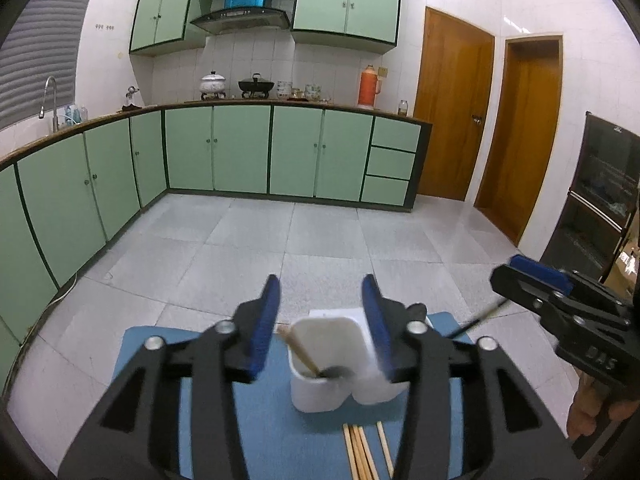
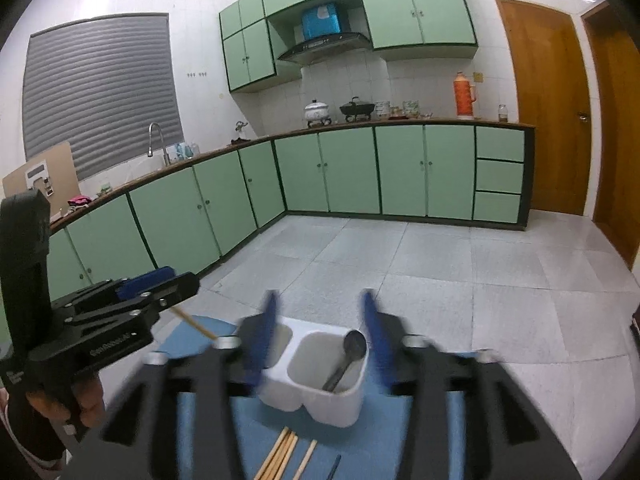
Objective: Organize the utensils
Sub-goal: 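Grasp another black chopstick with the right gripper while the left gripper approaches the wooden chopsticks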
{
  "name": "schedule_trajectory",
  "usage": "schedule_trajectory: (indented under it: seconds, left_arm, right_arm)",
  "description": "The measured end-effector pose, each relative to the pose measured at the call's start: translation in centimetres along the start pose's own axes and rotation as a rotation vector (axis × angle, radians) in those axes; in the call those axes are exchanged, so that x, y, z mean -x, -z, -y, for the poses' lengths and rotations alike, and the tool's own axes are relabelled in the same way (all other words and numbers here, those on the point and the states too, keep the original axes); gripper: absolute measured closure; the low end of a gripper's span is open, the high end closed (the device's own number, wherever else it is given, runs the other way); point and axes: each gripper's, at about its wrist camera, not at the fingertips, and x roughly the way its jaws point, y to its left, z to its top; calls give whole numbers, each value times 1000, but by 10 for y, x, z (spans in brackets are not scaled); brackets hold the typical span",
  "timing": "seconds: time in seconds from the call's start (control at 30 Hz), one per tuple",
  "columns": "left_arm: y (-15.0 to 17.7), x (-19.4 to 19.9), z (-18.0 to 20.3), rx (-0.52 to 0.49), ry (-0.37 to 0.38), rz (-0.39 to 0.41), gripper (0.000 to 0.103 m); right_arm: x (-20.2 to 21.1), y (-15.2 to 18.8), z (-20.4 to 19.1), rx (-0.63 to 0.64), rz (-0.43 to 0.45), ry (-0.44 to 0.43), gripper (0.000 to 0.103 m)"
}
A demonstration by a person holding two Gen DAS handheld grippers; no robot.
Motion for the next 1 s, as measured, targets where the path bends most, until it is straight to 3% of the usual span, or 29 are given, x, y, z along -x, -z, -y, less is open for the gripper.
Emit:
schedule_trajectory:
  seconds: [0.07,0.17,0.3,0.43,0.6,0.83,1.0]
  left_arm:
    - [10,17,-4,9,-11,24,43]
    - [30,40,-9,29,-24,50,32]
    - [61,59,-9,40,-45,38,21]
    - [101,70,-6,26,-53,-37,15]
    - [152,75,-4,-11,-49,-159,14]
    - [195,72,-12,-23,-75,-245,14]
    - [219,67,-15,-21,-88,-294,14]
  right_arm:
    - [18,11,1,-6,20,13,33]
    - [41,30,2,-13,33,38,22]
    - [61,59,3,-49,26,67,14]
    - [77,98,3,-76,-15,113,7]
    - [80,140,2,-120,-108,125,6]
    - [75,186,-2,-158,-209,110,7]
    - [65,208,-14,-142,-265,98,18]
